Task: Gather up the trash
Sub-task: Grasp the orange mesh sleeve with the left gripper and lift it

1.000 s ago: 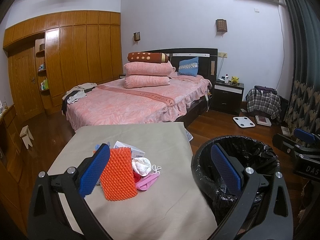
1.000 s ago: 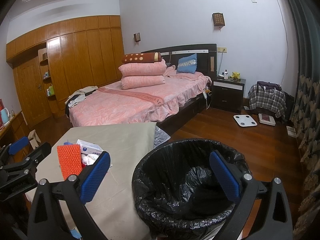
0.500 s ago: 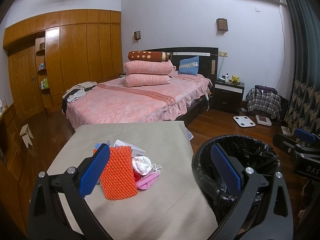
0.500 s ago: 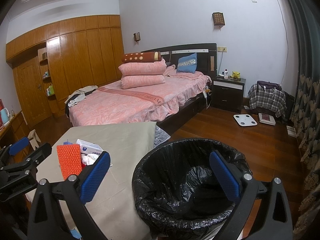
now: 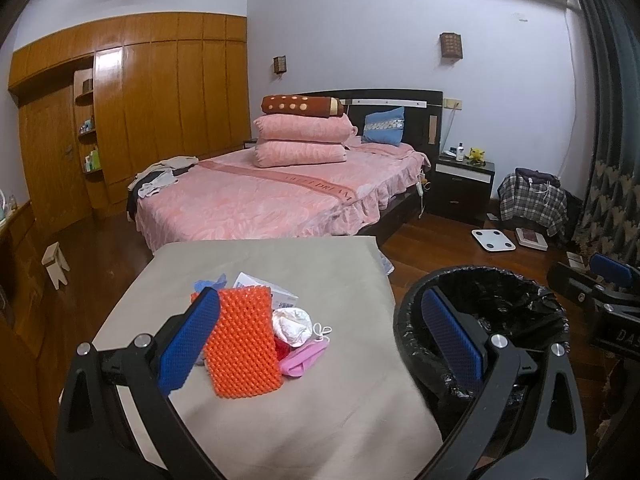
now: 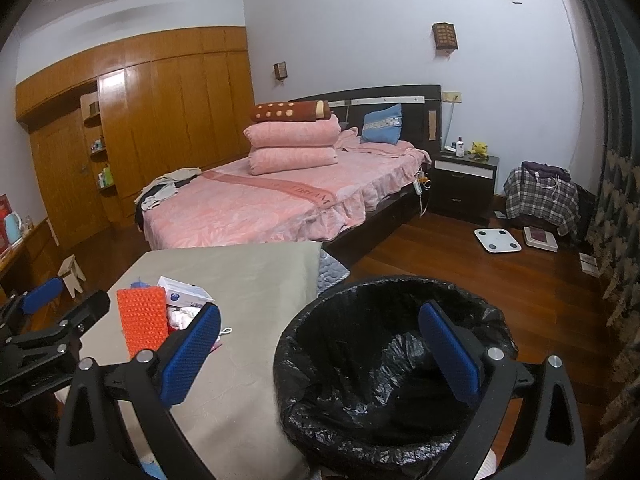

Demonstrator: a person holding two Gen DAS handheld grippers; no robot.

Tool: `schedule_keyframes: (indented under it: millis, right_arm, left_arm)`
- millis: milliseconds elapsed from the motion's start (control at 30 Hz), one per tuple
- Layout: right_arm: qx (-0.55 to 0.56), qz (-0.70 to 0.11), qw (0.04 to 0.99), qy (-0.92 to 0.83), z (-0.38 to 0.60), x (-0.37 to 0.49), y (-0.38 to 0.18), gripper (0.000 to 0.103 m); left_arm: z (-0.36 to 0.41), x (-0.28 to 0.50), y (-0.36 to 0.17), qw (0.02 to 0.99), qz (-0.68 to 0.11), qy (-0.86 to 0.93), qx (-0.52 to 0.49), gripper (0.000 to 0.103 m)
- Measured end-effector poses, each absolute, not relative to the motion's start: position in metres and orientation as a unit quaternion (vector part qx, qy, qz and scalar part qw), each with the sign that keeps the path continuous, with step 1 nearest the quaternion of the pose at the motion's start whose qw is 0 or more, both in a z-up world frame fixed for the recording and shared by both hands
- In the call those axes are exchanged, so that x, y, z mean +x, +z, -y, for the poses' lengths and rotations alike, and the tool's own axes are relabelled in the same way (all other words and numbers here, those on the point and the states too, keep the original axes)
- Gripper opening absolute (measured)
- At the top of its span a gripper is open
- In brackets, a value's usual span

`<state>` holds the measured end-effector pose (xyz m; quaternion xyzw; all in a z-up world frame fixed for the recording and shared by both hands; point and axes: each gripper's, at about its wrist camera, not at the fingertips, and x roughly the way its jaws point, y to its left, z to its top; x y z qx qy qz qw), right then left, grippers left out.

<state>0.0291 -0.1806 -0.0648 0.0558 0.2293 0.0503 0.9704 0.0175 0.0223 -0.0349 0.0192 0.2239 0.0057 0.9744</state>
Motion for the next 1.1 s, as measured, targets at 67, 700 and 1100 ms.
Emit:
schedule_keyframes:
  millis: [67,700,1100]
  right_arm:
    - [0.054,-0.231,0.97,0.053,0.178,0.034,-0.063,0.097]
    - [0.029,-0.251,0.959,0.125,0.091,0.108,-0.1,0.097]
    - [0.012,-0.286,0.948,0.136,0.064,0.147,-0.135,0.092]
  left_arm:
    - [-0.026,0.019,-0.035,0.974,-0.225,0.008,0.018,0.098]
    - [-0.125,0.052,-0.068,0.964,-0.251,0.092,-0.001,0.098]
    - [-0.141,0.095,-0.118,0.954,-0.289,0.076,-0.008,0.098]
